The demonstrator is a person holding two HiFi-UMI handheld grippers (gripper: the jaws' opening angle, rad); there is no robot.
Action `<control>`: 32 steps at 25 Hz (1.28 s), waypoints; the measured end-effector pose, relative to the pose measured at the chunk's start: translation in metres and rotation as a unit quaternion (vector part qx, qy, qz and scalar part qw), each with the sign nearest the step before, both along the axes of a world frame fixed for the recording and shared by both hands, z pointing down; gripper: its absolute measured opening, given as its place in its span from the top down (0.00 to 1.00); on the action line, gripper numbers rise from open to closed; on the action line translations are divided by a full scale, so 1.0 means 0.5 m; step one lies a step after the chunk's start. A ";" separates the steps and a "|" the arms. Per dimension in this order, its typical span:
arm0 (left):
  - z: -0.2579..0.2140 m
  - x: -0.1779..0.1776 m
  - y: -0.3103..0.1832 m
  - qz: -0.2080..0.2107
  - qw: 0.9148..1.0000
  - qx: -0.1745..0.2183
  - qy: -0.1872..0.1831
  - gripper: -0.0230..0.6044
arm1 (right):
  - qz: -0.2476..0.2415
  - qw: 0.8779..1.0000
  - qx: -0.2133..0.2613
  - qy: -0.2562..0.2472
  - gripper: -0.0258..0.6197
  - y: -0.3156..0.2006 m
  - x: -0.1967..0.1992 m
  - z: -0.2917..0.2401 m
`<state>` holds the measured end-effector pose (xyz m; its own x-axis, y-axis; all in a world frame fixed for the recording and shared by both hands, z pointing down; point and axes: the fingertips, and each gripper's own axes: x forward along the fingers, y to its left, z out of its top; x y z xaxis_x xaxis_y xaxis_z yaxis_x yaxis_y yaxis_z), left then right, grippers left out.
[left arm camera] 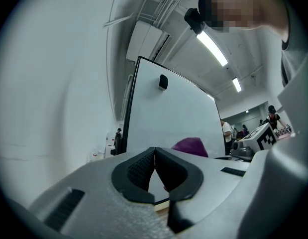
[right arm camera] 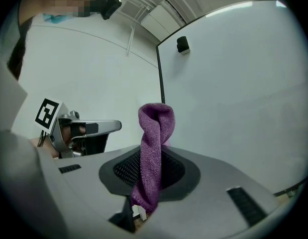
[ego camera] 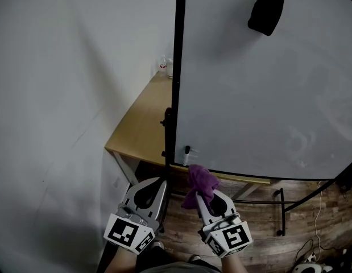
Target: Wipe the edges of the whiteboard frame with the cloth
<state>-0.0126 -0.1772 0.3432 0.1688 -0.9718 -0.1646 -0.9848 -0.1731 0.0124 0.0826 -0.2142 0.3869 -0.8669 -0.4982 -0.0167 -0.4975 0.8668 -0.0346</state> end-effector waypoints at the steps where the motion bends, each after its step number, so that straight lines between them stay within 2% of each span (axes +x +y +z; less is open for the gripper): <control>1: -0.001 -0.010 -0.007 0.007 1.000 -0.001 0.000 0.93 | 0.004 1.000 0.004 0.001 0.85 -0.005 -0.014 -0.002; 6: -0.006 -0.059 -0.040 0.037 0.999 -0.004 -0.006 0.93 | 0.021 1.000 0.011 -0.017 0.85 -0.027 -0.077 -0.031; 16: -0.015 -0.138 -0.065 0.070 0.997 -0.008 -0.016 0.93 | 0.061 0.997 0.048 -0.020 0.85 -0.055 -0.169 -0.107; 23: -0.017 -0.163 -0.065 0.088 0.995 -0.014 -0.034 0.93 | 0.083 0.994 0.074 -0.023 0.85 -0.073 -0.208 -0.181; 32: -0.032 -0.187 -0.070 0.097 0.995 -0.009 -0.025 0.93 | 0.105 0.989 0.099 -0.029 0.85 -0.104 -0.235 -0.273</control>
